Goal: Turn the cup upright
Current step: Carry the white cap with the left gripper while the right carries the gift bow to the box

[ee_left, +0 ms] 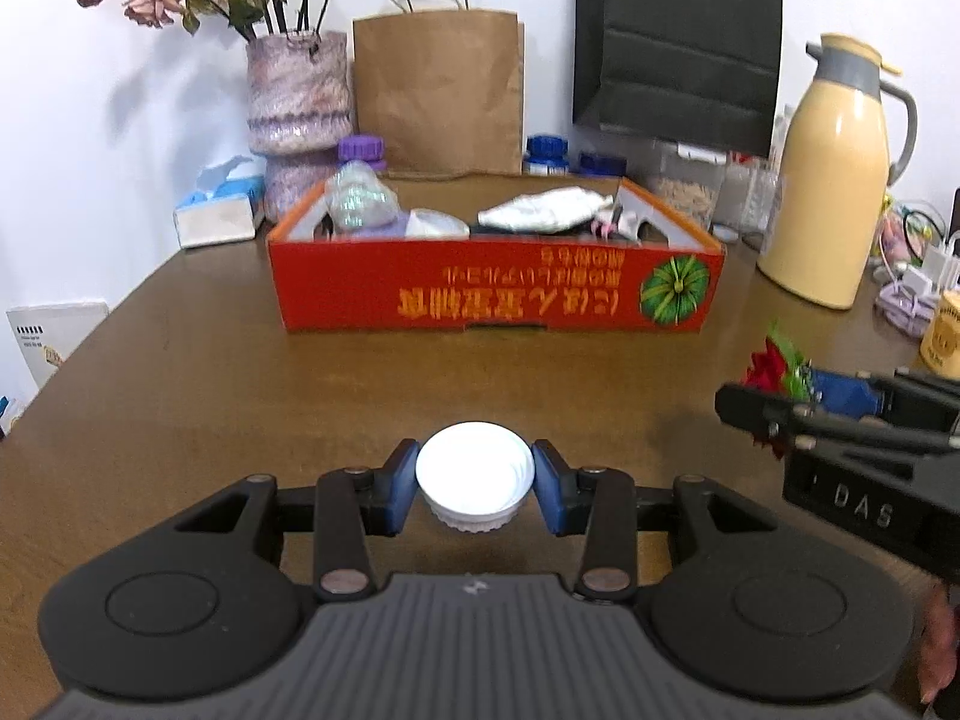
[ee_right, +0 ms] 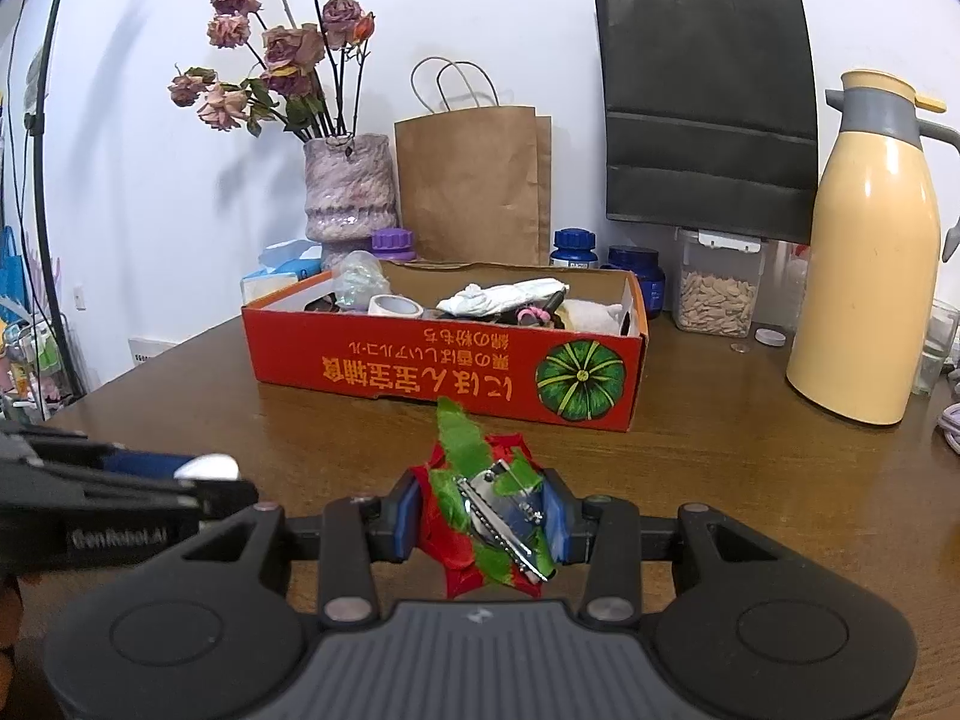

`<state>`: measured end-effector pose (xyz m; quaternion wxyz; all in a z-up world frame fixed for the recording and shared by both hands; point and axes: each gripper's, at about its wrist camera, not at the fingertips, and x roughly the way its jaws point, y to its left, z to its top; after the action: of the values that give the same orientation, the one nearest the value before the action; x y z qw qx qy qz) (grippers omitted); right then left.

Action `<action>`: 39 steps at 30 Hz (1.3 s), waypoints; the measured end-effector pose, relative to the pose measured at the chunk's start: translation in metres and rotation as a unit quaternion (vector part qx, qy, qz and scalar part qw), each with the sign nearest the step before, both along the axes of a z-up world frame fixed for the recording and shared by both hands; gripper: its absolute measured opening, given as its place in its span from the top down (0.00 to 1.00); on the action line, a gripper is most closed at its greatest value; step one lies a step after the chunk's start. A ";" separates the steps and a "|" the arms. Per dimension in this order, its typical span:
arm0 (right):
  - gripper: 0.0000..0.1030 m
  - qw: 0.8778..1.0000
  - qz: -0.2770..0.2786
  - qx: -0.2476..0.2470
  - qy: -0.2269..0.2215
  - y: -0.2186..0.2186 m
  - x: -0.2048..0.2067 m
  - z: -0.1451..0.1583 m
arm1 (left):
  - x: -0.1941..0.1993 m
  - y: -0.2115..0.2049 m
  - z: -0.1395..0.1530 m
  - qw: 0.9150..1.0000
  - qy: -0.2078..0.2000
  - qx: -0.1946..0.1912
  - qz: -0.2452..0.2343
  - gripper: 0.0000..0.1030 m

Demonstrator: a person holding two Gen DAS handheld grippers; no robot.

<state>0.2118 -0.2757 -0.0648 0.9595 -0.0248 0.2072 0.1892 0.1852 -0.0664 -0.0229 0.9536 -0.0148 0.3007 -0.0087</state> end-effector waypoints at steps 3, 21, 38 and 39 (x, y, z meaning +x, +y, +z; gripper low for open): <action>0.62 1.000 -0.001 0.004 -0.005 0.001 0.005 0.006 | 0.008 0.004 0.007 1.000 -0.005 -0.004 0.004 0.60; 0.62 0.999 -0.011 0.013 -0.045 0.035 0.050 0.045 | 0.065 0.027 0.046 0.997 -0.051 -0.034 0.036 0.60; 0.62 0.997 -0.029 0.037 -0.063 0.055 0.117 0.062 | 0.131 0.046 0.053 0.995 -0.067 -0.041 0.060 0.60; 0.62 0.997 -0.028 0.037 -0.063 0.056 0.121 0.062 | 0.136 0.046 0.053 0.995 -0.067 -0.040 0.060 0.60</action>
<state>0.3333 -0.2200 -0.0028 0.9759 0.0047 0.1396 0.1679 0.3211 -0.0207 0.0298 0.9691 -0.0699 0.2339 0.0357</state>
